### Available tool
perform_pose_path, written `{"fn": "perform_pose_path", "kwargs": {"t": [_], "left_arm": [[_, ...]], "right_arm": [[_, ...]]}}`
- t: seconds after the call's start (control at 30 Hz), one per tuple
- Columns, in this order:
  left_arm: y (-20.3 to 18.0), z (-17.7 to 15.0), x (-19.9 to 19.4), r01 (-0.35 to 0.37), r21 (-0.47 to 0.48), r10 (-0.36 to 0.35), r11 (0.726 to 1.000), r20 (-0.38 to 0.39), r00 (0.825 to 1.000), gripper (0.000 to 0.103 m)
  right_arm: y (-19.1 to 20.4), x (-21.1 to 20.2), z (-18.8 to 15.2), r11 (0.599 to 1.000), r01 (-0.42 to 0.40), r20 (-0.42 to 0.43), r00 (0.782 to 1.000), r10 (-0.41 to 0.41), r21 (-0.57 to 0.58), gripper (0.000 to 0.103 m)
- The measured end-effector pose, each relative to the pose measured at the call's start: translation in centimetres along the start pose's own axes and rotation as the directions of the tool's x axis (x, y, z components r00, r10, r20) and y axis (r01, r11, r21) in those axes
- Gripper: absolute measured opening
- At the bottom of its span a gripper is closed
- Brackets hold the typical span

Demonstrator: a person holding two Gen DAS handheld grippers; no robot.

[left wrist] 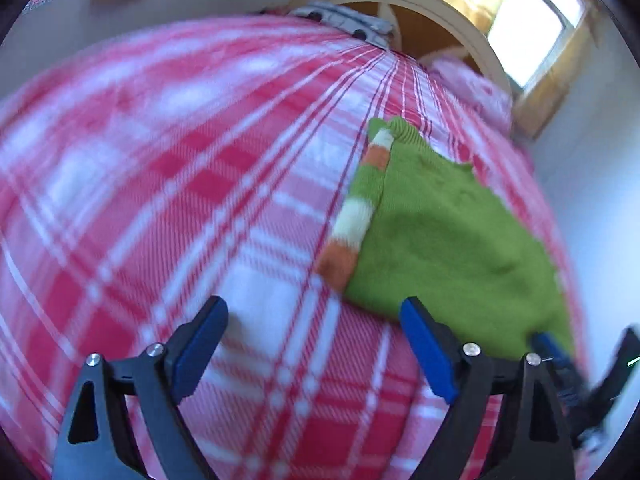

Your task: Fold small clothes

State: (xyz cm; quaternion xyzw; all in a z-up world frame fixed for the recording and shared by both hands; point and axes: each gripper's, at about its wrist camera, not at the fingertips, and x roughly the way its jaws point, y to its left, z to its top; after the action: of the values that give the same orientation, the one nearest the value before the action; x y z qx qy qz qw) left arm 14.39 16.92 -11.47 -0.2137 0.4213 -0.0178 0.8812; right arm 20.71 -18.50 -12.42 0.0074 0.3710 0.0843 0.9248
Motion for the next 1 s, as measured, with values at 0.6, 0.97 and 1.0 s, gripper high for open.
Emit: {"fn": "perform_pose_path", "kwargs": {"t": [0.6, 0.97, 1.0], "left_arm": [[-3.9, 3.8, 5.6, 0.184, -0.096, -0.178, 0.978, 0.068, 0.982, 0.049], [-1.8, 2.5, 5.5, 0.240, -0.073, -0.230, 0.968, 0.125, 0.965, 0.045], [-1.9, 2.6, 5.7, 0.238, -0.071, -0.228, 0.969, 0.126, 0.965, 0.045]], "right_arm": [[-0.3, -0.2, -0.1, 1.000, -0.014, 0.005, 1.000, 0.014, 0.009, 0.048], [1.7, -1.2, 3.3, 1.000, -0.011, 0.057, 0.998, 0.012, -0.017, 0.050], [2.3, -1.5, 4.7, 0.999, -0.038, 0.085, 0.996, 0.039, -0.008, 0.051]]}}
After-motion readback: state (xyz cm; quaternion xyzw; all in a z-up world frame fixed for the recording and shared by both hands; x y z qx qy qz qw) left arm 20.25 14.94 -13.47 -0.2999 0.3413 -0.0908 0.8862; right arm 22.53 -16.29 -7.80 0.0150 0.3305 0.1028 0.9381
